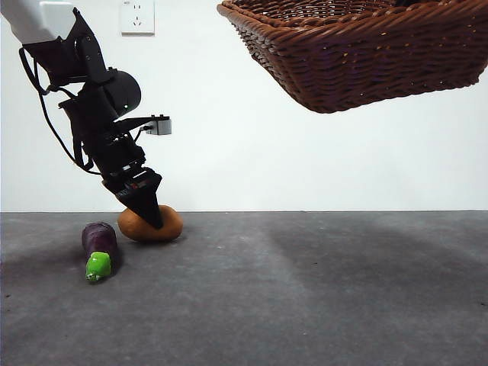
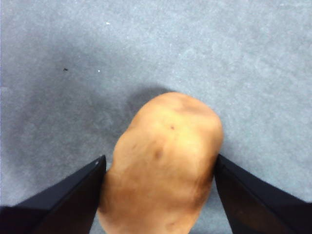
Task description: Help me put the vegetables on the table into the basket
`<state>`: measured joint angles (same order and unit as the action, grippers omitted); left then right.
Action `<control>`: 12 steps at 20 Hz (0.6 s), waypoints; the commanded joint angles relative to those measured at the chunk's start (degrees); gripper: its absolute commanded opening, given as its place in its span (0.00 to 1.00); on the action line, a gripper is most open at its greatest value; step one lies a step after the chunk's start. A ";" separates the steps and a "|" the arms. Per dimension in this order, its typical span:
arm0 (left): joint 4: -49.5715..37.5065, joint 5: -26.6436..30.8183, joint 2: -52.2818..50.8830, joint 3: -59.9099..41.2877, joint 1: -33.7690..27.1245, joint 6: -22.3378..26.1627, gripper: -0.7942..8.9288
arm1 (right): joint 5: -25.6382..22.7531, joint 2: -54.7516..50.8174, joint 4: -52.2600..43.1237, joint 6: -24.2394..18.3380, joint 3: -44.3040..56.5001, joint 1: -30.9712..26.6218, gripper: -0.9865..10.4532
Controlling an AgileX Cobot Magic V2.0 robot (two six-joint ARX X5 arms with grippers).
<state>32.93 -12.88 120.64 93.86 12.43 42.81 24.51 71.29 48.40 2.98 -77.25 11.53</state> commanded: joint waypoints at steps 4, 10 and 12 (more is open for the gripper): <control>0.48 -0.07 -0.02 0.11 -1.36 -6.08 0.07 | 0.37 -0.22 -0.55 0.17 -0.50 -0.02 0.08; 4.52 -8.20 -11.93 0.11 -6.34 -12.70 0.08 | -3.93 4.09 -0.44 0.22 -0.48 -0.02 0.08; 8.44 -8.79 -17.09 0.09 -6.91 -13.35 0.08 | -3.93 6.73 -0.57 0.35 -0.46 -0.02 0.08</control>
<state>41.39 -21.34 102.80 94.08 5.61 30.28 20.03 78.04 48.77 2.98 -77.25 11.53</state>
